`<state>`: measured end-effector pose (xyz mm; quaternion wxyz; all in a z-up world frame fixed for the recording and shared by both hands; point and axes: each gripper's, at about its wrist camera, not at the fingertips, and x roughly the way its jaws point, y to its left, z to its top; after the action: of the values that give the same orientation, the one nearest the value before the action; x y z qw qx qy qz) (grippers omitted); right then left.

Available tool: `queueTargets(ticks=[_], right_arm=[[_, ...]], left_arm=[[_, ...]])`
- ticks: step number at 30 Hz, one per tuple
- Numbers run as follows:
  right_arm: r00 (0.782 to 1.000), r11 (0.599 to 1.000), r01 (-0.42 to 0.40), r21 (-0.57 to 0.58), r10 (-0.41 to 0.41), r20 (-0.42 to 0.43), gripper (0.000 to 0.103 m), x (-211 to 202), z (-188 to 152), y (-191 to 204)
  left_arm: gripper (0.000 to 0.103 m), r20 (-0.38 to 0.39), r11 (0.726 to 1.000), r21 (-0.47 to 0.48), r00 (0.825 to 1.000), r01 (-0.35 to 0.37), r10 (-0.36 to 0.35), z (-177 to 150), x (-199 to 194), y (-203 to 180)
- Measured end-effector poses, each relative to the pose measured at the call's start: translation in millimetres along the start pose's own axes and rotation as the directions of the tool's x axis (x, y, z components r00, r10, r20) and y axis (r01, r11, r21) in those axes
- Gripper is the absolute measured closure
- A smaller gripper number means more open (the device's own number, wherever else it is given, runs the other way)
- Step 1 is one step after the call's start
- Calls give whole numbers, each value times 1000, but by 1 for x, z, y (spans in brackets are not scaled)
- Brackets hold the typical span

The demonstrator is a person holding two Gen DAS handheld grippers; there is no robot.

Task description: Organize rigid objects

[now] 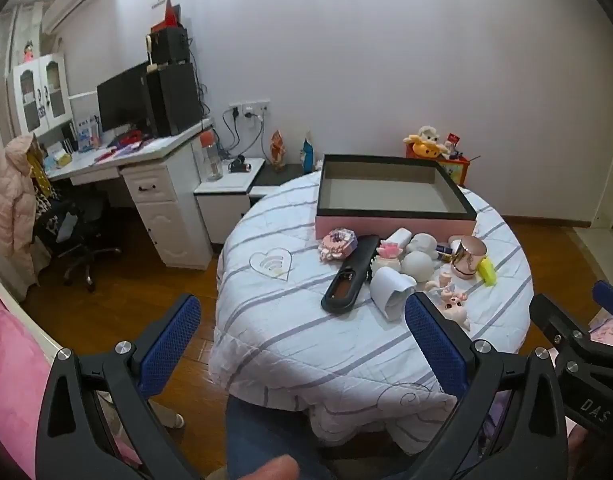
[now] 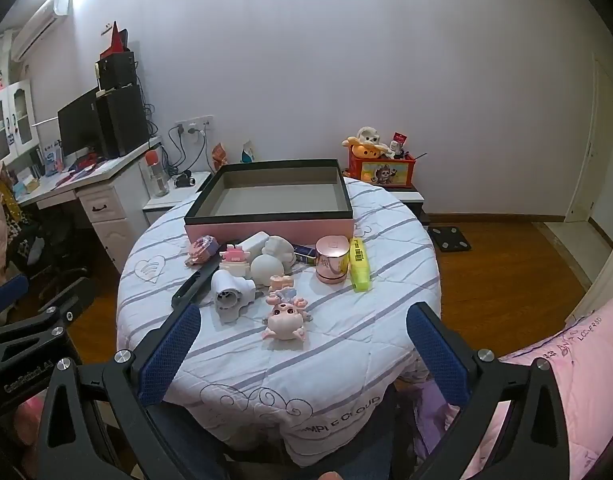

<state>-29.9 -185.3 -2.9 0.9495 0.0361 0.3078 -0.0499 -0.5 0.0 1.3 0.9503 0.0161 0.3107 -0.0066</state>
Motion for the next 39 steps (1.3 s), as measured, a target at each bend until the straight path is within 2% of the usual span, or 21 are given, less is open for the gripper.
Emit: queueTargets(ticks=[2, 4, 8, 18, 30, 39], right_arm=[[1000, 1000, 4, -3, -4, -4, 0, 0, 1, 0], [1000, 1000, 5, -2, -5, 1, 0, -1, 2, 0], [1000, 1000, 8, 1, -8, 20, 0, -4, 3, -1], [999, 1000, 9, -11, -9, 47, 0, -15, 5, 4], [998, 1000, 7, -3, -7, 57, 0, -19, 0, 3], [998, 1000, 20, 6, -20, 56, 0, -17, -2, 0]], left_arm=[[0, 32, 1000, 7, 999, 6, -6, 1, -6, 1], [0, 24, 1000, 28, 1000, 6, -7, 8, -7, -2], [0, 81, 1000, 15, 997, 0, -1, 3, -23, -3], [0, 103, 1000, -26, 995, -9, 11, 6, -25, -2], [0, 99, 1000, -3, 995, -9, 9, 2, -28, -9], [0, 79, 1000, 3, 996, 27, -27, -1, -25, -7]])
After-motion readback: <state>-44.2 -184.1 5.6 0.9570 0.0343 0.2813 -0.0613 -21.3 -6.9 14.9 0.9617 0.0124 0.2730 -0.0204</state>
